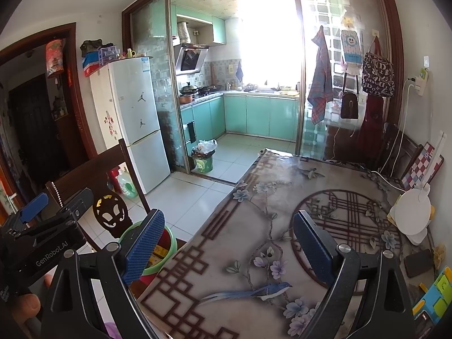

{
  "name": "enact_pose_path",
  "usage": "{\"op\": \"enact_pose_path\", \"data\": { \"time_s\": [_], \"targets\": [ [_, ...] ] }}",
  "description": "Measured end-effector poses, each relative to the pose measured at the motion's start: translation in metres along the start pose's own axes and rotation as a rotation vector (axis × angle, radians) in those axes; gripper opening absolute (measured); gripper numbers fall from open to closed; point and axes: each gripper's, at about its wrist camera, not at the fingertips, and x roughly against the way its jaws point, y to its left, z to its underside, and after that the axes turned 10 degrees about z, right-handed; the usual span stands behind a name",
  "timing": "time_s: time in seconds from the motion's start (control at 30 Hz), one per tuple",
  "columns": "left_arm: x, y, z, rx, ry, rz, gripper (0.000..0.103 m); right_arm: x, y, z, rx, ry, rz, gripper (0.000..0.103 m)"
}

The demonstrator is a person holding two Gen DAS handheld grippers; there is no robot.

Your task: Collect trash

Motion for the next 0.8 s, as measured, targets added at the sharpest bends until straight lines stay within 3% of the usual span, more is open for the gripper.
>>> {"op": "enact_pose_path", "data": {
  "time_s": [0.8],
  "targets": [
    [-0.026, -0.02, -0.003, -0.032, 0.042, 0.013, 0.103, -0.029, -0.011, -0.002, -0.028, 0.03, 0.018, 0.093]
  ]
}}
